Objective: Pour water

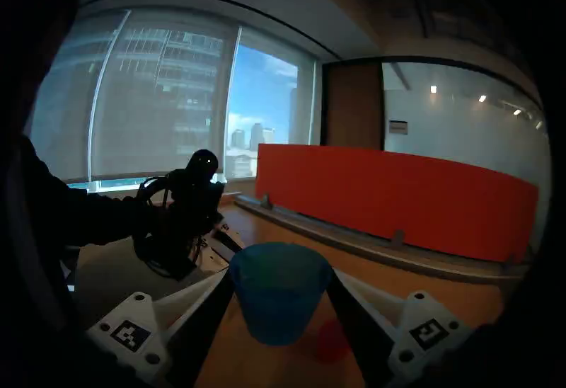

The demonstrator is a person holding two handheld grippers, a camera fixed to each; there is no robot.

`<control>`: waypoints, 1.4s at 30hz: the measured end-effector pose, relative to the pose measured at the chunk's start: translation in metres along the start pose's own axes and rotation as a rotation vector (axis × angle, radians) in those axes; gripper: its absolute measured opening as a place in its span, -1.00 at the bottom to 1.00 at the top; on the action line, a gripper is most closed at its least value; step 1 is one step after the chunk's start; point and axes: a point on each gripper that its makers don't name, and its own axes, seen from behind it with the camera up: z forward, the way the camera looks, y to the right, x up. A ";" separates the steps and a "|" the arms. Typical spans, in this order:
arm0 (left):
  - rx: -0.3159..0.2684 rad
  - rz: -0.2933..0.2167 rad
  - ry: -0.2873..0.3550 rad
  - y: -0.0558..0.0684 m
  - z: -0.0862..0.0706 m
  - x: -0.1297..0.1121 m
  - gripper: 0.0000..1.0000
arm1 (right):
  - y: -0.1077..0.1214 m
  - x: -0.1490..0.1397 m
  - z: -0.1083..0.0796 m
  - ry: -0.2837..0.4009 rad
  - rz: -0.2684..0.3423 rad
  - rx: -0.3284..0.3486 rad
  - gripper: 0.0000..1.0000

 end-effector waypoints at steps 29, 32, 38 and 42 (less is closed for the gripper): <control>0.081 0.013 0.297 0.023 -0.110 0.048 0.60 | -0.038 0.027 0.005 0.022 -0.030 0.039 0.83; 0.085 0.013 0.322 0.026 -0.117 0.050 0.60 | -0.041 0.028 0.006 0.023 -0.034 0.043 0.83; 0.082 0.005 0.356 0.032 -0.127 0.053 0.60 | -0.047 0.030 0.008 0.024 -0.036 0.052 0.83; 0.088 -0.004 0.374 0.032 -0.132 0.053 0.60 | -0.050 0.031 0.009 0.026 -0.035 0.057 0.83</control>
